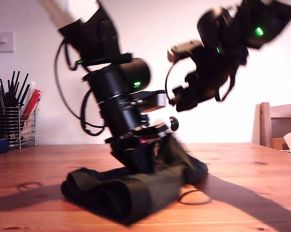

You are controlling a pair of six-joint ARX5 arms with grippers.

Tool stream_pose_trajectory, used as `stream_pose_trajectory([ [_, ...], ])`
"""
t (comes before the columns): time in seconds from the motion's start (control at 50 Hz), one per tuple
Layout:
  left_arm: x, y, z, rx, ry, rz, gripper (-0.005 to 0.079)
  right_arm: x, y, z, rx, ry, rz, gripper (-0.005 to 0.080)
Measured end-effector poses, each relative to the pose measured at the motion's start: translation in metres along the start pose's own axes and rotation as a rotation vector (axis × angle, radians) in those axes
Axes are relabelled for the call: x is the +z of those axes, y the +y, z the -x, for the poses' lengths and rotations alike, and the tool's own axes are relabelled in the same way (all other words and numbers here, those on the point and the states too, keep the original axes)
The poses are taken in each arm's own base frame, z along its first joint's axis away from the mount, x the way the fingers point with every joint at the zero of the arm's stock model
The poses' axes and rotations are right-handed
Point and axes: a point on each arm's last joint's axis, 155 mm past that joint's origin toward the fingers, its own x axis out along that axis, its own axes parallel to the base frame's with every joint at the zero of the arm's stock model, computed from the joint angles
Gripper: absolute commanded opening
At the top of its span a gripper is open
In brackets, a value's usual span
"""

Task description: Fold the underwear in front of you. After folding it, place it to the right side.

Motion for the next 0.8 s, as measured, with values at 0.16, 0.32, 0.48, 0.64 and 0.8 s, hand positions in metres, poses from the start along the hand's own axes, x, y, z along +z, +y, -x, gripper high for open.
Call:
stream_pose_trajectory([
  [0.16,-0.004,-0.013,-0.002,-0.018,0.025,-0.017,0.0055,-0.031,0.011,0.004,0.062,0.146,-0.015,0.0287],
  [0.32,-0.009,-0.014,-0.001,-0.028,0.044,-0.008,0.0055,-0.077,0.040,0.021,0.189,0.359,-0.176,0.0287],
  [0.48,-0.009,-0.010,0.000,-0.022,0.040,-0.002,0.0055,-0.077,0.069,0.041,0.341,0.451,-0.325,0.0287],
  [0.64,-0.010,-0.008,0.001,-0.025,0.039,0.004,0.0056,-0.071,0.081,0.051,0.415,0.477,-0.399,0.0287],
  [0.8,-0.009,-0.007,0.001,-0.026,0.035,0.008,0.0056,-0.076,0.090,0.059,0.454,0.519,-0.419,0.0283],
])
